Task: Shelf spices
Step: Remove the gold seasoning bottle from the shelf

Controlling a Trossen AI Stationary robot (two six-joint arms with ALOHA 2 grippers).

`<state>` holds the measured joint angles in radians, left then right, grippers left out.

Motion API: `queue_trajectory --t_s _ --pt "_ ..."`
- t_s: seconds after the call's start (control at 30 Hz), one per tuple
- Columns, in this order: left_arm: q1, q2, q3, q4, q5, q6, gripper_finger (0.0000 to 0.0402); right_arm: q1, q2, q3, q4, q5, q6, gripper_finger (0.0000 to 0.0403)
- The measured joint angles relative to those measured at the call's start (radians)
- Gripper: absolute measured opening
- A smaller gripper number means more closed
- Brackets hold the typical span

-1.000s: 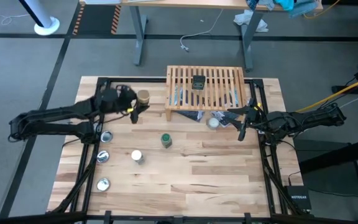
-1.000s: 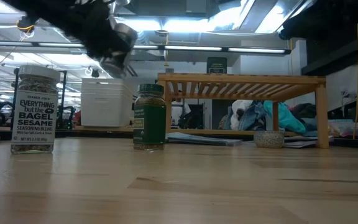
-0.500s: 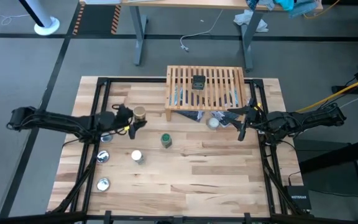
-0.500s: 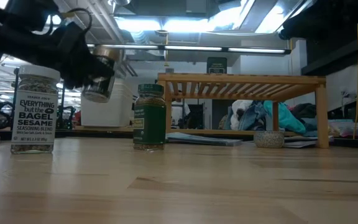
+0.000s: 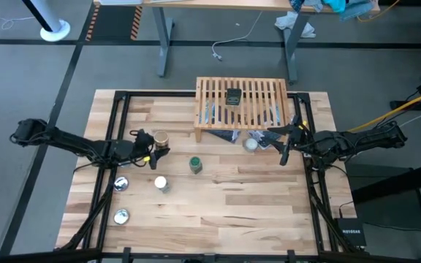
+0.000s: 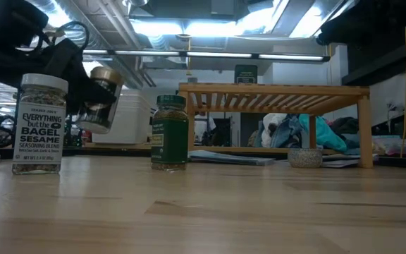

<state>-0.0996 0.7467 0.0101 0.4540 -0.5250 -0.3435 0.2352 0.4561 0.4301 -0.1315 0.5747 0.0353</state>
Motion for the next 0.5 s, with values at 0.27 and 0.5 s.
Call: queue_trajectory --t_s 0.27,0.5 --pt "-0.05 0.144 0.0 0.038 -0.026 -0.1 0.0266 0.0 0.0 0.0 0.0 0.0 0.0 0.0182" --pt "-0.091 0.342 0.0 0.234 -0.072 -0.078 0.0267 0.0 0.0 0.0 -0.001 0.0 0.0 0.0182"
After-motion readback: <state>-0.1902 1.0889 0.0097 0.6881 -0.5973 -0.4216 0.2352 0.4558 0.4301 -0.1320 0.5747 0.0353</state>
